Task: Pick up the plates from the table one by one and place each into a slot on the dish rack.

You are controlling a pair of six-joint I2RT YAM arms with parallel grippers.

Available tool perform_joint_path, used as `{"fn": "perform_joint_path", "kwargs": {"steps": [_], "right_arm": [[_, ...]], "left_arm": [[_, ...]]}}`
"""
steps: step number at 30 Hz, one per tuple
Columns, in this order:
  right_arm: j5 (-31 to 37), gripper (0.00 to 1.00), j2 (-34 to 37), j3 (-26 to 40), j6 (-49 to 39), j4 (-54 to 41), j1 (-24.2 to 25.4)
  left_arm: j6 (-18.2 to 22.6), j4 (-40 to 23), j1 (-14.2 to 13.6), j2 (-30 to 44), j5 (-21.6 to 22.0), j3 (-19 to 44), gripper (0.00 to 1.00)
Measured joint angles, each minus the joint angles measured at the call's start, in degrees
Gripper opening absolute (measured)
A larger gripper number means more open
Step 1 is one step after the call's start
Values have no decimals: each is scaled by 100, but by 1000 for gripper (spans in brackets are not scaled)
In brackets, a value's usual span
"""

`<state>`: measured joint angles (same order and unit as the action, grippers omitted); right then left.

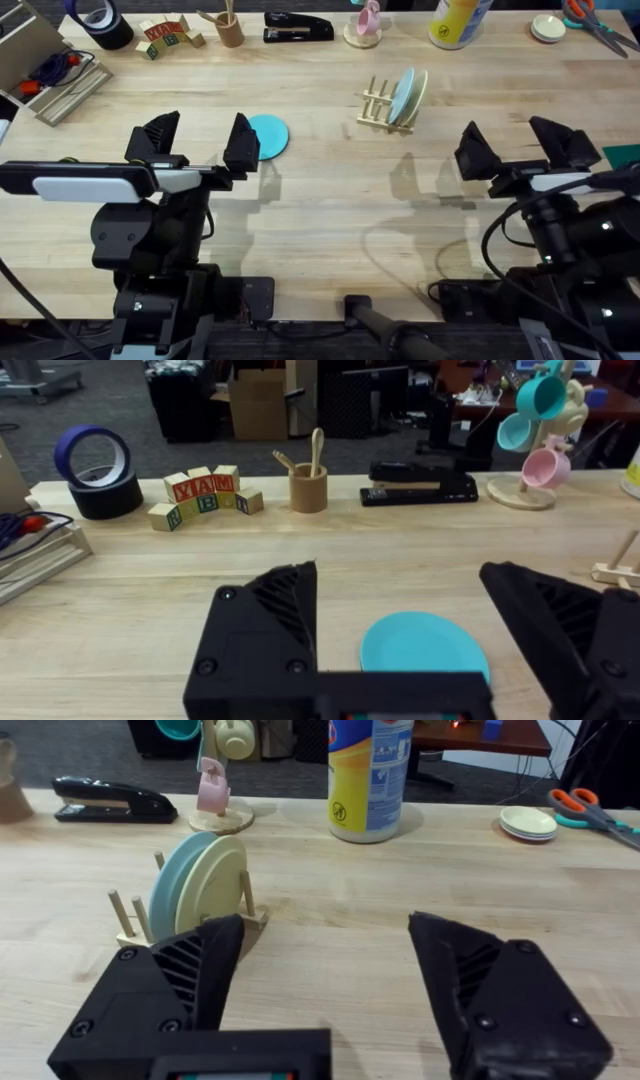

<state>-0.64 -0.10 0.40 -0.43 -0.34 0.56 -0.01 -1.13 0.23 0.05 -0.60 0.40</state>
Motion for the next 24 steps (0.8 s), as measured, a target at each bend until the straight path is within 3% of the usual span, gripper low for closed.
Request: {"fn": "perform_joint_path", "kwargs": {"steps": [24], "right_arm": [[-63,993,2,4,2,2,0]], "left_arm": [[2,9,2,0,-70,4,995]]}}
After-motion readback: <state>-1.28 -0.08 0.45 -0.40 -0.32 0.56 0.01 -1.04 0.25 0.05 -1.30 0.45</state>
